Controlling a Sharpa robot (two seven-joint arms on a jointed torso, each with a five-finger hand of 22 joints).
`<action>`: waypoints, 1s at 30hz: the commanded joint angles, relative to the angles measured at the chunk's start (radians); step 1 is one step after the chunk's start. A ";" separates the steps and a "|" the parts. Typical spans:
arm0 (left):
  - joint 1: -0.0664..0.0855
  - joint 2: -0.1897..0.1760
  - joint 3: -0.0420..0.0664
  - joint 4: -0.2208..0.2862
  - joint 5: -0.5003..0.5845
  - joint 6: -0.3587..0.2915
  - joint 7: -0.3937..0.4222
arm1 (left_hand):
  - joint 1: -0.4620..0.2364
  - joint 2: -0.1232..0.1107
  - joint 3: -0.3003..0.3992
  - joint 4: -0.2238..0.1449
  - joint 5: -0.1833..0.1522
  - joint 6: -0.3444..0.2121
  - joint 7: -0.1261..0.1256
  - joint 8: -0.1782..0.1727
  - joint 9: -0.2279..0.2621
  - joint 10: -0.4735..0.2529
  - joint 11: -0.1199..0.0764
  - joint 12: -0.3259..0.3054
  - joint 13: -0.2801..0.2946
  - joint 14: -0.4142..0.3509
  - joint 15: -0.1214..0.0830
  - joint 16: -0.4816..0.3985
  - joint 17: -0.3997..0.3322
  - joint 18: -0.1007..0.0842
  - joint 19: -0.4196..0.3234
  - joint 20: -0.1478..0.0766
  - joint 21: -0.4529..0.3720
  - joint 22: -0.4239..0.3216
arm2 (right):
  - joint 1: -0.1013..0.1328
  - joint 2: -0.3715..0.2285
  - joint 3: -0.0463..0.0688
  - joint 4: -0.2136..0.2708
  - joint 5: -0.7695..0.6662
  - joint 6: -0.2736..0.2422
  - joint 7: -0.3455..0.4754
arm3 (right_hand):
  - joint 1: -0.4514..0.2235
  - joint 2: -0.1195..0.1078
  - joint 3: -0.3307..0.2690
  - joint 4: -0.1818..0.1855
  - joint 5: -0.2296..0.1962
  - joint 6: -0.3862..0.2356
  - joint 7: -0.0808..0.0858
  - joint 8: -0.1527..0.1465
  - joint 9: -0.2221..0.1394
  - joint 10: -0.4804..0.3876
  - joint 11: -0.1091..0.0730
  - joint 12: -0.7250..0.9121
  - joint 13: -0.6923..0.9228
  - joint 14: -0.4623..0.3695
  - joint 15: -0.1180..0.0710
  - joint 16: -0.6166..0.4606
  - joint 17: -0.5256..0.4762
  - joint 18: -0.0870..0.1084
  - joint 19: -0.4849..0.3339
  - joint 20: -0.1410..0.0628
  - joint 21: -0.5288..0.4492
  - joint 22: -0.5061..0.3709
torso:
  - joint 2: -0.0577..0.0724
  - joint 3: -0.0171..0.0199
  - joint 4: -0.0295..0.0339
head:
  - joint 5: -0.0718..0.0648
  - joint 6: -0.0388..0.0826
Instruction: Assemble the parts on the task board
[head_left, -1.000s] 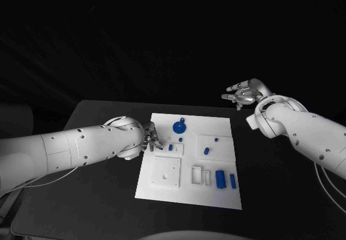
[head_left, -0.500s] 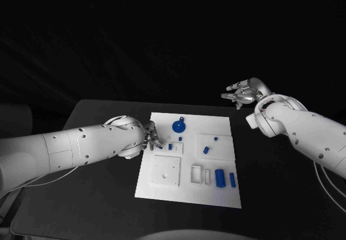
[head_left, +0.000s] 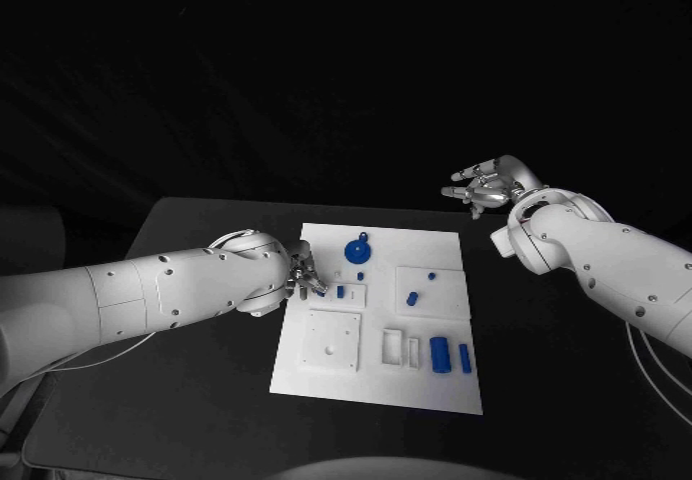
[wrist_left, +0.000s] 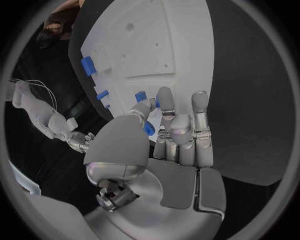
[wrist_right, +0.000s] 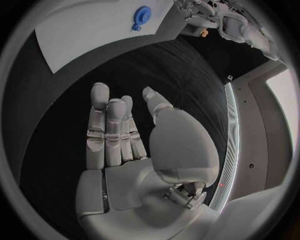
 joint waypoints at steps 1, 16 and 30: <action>-0.008 0.005 -0.004 0.005 -0.005 0.028 0.002 | -0.002 -0.003 0.095 -0.100 0.004 0.076 -0.064 0.004 -0.002 0.044 -0.012 0.005 0.000 0.006 -0.003 -0.004 0.002 0.012 0.004 -0.001 0.004 0.019 | -0.002 0.001 0.000 0.000 -0.002 0.012 0.011 | -0.014 0.000 -0.002 0.001 0.005 -0.006 0.000 0.000 0.002 -0.004 -0.002 0.001 -0.001 -0.003 -0.002 -0.006 -0.001 0.004 0.035 -0.006 0.002 -0.003 | 0.000 -0.0005 -0.0001 | -0.001 -0.002; -0.008 0.005 -0.004 0.004 -0.005 0.020 0.006 | -0.028 -0.014 0.089 -0.093 0.012 0.100 -0.075 0.009 0.034 0.044 -0.016 0.020 0.002 0.011 -0.006 0.007 0.021 0.010 0.007 -0.001 0.007 0.019 | -0.004 0.002 0.000 -0.001 -0.002 0.012 0.011 | -0.014 0.000 -0.002 0.001 0.005 -0.006 0.000 0.000 0.002 -0.004 -0.002 0.001 -0.001 -0.003 -0.002 -0.006 -0.001 0.004 0.035 -0.006 0.002 -0.003 | 0.000 -0.0003 0.0002 | -0.002 -0.006; -0.008 0.004 -0.004 0.005 -0.005 0.011 0.009 | -0.043 -0.021 0.087 -0.083 0.014 0.114 -0.082 0.007 0.087 0.044 -0.019 0.031 0.003 0.013 -0.005 0.020 0.035 0.009 0.003 0.001 0.013 0.019 | -0.007 0.003 0.000 -0.004 -0.002 0.012 0.012 | -0.014 0.000 -0.002 0.001 0.005 -0.006 0.000 0.000 0.002 -0.004 -0.002 0.001 -0.001 -0.003 -0.002 -0.006 -0.001 0.004 0.035 -0.006 0.002 -0.003 | 0.000 -0.0008 -0.0005 | -0.002 -0.010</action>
